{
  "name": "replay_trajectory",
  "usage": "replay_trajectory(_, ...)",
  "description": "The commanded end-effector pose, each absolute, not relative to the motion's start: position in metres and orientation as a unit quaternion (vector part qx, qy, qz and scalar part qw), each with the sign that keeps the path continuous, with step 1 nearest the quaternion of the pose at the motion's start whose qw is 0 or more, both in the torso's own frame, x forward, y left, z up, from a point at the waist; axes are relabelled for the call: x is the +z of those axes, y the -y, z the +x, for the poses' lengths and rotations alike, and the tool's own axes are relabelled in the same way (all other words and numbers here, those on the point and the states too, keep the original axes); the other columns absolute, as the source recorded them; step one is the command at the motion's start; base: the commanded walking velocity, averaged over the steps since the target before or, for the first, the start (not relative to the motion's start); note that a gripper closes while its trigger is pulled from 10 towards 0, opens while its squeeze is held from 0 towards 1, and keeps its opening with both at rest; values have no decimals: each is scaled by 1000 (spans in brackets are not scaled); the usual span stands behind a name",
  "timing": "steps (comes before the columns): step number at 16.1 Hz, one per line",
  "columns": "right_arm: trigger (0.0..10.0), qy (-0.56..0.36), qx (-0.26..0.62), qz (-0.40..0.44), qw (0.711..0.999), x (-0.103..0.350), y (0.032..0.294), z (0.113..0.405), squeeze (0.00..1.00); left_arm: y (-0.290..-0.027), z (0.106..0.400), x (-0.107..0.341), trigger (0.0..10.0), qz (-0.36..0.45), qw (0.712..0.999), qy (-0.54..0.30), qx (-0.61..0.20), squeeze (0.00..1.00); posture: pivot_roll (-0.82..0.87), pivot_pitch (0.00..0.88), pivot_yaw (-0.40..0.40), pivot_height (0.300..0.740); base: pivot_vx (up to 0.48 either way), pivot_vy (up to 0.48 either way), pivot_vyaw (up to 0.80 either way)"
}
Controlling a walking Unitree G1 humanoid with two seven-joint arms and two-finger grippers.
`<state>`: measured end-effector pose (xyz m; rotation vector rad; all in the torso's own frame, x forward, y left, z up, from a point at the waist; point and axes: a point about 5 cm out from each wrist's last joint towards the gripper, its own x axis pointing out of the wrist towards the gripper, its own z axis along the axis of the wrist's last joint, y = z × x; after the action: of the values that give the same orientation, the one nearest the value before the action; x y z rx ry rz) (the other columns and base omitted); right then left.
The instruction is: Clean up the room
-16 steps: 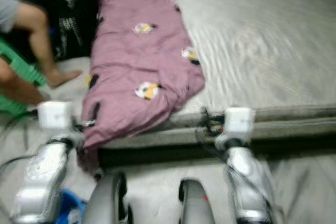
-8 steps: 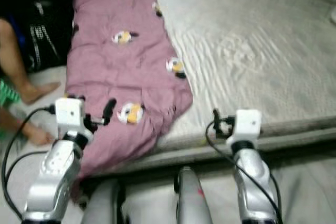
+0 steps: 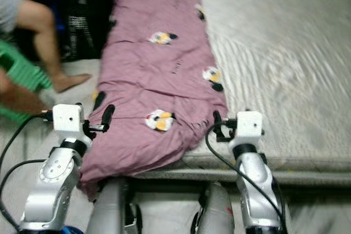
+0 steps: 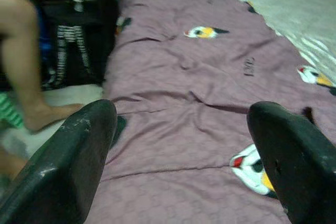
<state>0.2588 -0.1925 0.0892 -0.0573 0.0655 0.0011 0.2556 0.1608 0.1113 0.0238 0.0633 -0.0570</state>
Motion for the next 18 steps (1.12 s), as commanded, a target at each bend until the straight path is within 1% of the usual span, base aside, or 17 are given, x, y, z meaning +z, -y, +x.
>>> replay_trajectory(1,10000,-33,11,-25,999,89,189,259,0,-169,254,106,10000,23,998,-50,-5,0,-8,130,18,620,0,0,575)
replay_trajectory(3,10000,-35,10,-25,999,89,189,259,0,-173,255,104,10000,29,998,-60,11,0,-10,139,12,620,0,0,256)
replay_trajectory(4,10000,-40,10,-25,999,88,191,259,0,-180,255,100,10000,35,996,-74,39,0,-12,142,9,620,0,0,0)
replay_trajectory(5,10000,-41,9,-26,999,87,192,258,0,-184,256,98,10000,35,995,-83,51,0,-12,142,9,620,0,0,0)
replay_trajectory(6,10000,-46,11,-30,998,87,195,257,0,-191,257,93,10000,38,992,-101,69,0,-17,157,1,620,0,0,0)
replay_trajectory(8,10000,-49,13,-34,998,87,198,255,0,-195,260,92,10000,30,990,-110,82,0,-25,175,-6,620,0,0,0)
replay_trajectory(12,10000,-59,14,-37,997,86,204,247,0,-204,270,96,10000,19,986,-106,127,0,-44,201,-16,565,0,0,0)
replay_trajectory(16,10000,-69,13,-48,996,84,210,244,0,-216,267,89,10000,-5,973,-119,196,0,-51,209,-25,561,0,0,0)
replay_trajectory(18,10000,-76,9,-58,995,82,216,241,0,-220,266,86,10000,-5,970,-124,210,0,-54,213,-33,561,0,0,0)
